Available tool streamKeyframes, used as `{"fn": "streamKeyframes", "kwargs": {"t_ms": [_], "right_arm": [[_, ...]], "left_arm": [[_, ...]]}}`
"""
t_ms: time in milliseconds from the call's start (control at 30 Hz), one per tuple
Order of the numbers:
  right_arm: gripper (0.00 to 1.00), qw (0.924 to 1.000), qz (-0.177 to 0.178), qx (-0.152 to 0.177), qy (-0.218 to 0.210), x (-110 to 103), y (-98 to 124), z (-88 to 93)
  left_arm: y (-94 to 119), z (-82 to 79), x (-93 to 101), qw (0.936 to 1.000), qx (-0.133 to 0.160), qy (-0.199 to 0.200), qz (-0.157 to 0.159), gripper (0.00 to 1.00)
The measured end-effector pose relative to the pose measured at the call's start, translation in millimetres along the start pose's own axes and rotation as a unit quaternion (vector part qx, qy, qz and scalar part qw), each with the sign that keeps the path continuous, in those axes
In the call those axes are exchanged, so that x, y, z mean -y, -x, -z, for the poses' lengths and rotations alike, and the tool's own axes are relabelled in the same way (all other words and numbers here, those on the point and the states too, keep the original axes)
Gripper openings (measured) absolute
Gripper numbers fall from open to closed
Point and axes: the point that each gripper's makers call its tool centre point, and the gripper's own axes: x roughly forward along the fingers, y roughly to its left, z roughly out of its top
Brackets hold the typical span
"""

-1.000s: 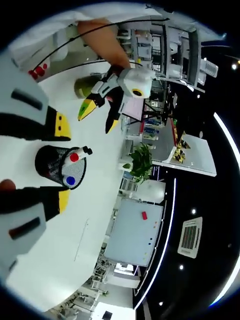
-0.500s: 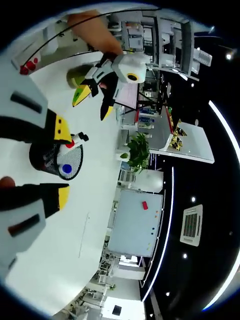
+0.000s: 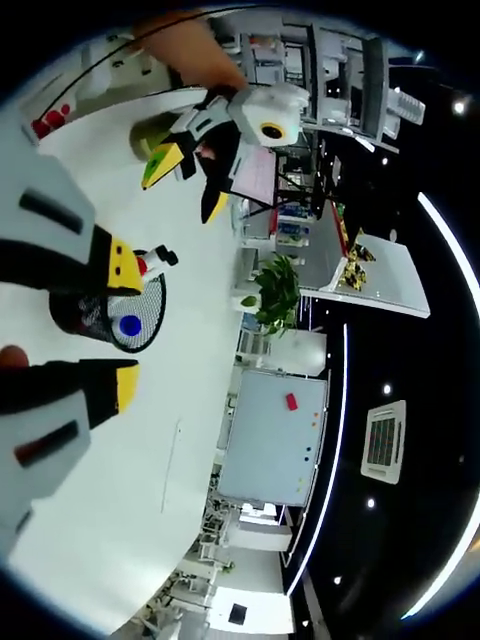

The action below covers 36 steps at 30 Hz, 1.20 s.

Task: Pick up the whiteboard markers from the pen holder and place them facing the whiteboard neatly

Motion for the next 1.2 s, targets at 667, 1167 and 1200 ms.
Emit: {"fn": "streamKeyframes", "kwargs": {"t_ms": [667,1167,1200], "right_arm": [[0.17,1.0,-0.008,-0.001,0.005,-4,-14,4.8],[0.1,0.9993,-0.011,-0.005,0.034,-4,-20,5.6],[0.1,0.9993,-0.013,-0.005,0.036,-5,-20,5.7]], "left_arm": [[3,0.0,4.0,1.0,0.002,-0.001,0.001,0.64],[2,0.0,3.2,1.0,0.003,-0.003,0.002,0.63],[2,-0.1,3.5,1.0,0.003,-0.003,0.002,0.63]]}}
